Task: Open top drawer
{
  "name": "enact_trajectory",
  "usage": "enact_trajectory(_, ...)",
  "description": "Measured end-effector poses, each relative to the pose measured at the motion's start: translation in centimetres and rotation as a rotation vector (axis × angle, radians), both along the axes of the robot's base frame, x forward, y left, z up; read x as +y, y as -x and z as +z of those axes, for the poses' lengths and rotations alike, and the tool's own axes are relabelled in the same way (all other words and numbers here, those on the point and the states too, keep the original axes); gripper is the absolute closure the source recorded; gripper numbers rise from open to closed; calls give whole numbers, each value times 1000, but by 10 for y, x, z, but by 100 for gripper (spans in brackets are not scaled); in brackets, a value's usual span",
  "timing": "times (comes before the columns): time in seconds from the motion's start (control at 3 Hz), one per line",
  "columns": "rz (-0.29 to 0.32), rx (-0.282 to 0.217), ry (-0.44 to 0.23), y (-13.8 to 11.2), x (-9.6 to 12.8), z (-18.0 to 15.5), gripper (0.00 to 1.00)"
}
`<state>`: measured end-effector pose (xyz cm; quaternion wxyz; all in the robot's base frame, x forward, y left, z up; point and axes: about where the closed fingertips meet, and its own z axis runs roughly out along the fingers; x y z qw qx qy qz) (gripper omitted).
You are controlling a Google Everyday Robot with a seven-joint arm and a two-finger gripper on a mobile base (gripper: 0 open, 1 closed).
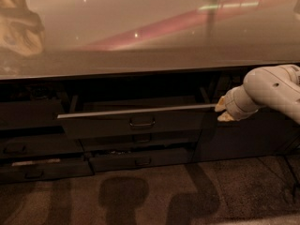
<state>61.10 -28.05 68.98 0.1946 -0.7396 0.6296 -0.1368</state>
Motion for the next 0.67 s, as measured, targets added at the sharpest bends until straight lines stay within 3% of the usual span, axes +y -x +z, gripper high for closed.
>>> enact_trajectory(0.33,-2,-1,3,-4,3,1,85)
enact_trajectory(0.67,1,-9,38,-12,18,7,100)
